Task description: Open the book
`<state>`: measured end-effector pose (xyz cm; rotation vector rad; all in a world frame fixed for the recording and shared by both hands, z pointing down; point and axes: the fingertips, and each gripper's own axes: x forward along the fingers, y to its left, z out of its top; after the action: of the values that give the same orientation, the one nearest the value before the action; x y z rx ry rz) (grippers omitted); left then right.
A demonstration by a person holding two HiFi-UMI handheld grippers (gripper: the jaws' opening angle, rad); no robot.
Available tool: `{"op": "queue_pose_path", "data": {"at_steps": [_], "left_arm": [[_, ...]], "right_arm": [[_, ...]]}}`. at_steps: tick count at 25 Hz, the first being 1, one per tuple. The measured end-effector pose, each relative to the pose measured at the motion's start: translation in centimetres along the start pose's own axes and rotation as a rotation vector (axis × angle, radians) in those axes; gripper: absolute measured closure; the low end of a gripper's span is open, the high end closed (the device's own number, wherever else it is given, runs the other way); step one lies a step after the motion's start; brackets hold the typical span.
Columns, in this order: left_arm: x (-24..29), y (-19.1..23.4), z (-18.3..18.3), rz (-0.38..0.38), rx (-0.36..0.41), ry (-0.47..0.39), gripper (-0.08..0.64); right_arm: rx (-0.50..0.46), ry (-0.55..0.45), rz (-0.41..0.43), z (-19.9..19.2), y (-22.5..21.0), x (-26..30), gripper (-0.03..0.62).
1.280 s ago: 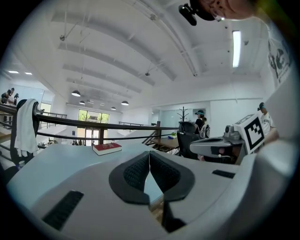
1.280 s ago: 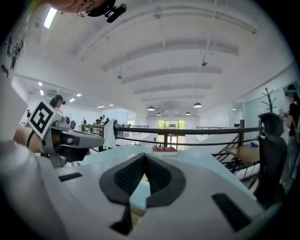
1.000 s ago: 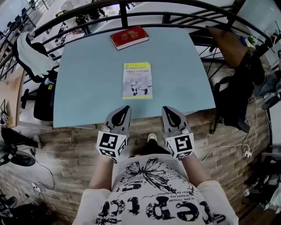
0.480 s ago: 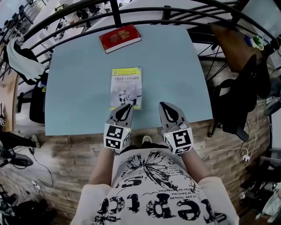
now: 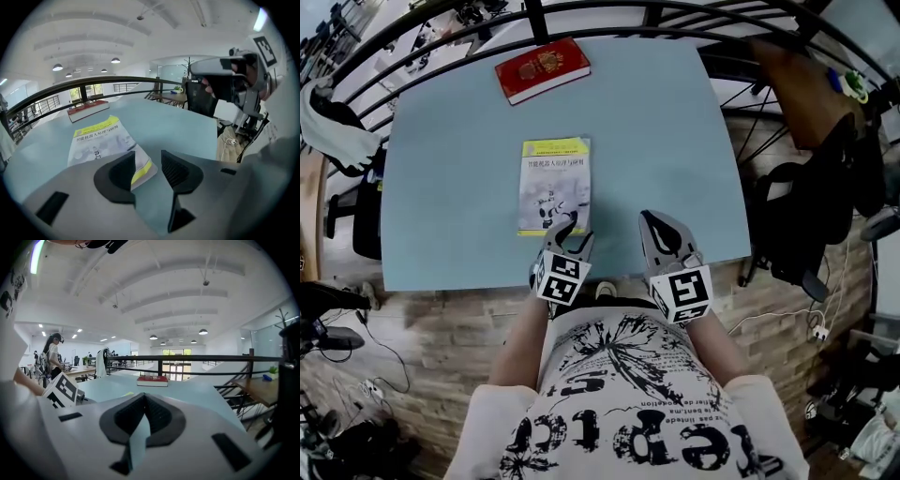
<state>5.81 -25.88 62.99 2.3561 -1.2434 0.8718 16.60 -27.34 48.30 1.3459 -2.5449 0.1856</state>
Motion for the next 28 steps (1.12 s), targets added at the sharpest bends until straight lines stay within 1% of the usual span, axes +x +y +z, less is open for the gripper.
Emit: {"op": "queue_pose_path", "data": {"at_steps": [3,6,7,9,11,15,19,22,25,28], "left_arm": [[1.1,0.2,-0.8,0.023,0.006,0.041,0.387],[2.0,0.3,-1.3,0.027,0.01,0.066,0.388],[2.2,0.5,-1.4,0.03,0.009,0.072,0.4],[2.4,0.8,-1.4,0.037,-0.004,0.073,0.45],[2.4,1.0,-1.3,0.034,-0.028,0.064,0.499],[1.6,1.3,-0.8,0.011,-0.072,0.033,0.529],[0.0,2.1,0.4,-0.004,-0.096,-0.017,0.532],[-2.2,3.3,1.8,-0.011,-0.115,-0.064,0.532],[-5.1,5.4,2.6,0.013,-0.112,-0.09,0.532],[-8.1,8.2,2.5,0.045,-0.112,-0.114,0.532]], "right_arm": [[0.01,0.009,-0.02,-0.4,-1.1,-0.2,0.581],[0.016,0.019,-0.036,-0.9,-2.1,-0.4,0.581],[0.017,0.022,-0.04,-1.0,-2.3,-0.4,0.581],[0.016,0.026,-0.044,-1.2,-2.5,-0.3,0.581],[0.01,0.03,-0.046,-1.2,-2.3,-0.4,0.581],[0.002,0.036,-0.048,-1.1,-1.5,-0.5,0.581],[0.0,0.03,-0.057,-0.3,-0.5,-0.4,0.581],[0.005,0.022,-0.063,0.5,0.7,0.2,0.581],[0.013,0.019,-0.066,1.5,2.5,1.1,0.581],[0.017,0.021,-0.056,2.4,5.0,2.3,0.581]]}}
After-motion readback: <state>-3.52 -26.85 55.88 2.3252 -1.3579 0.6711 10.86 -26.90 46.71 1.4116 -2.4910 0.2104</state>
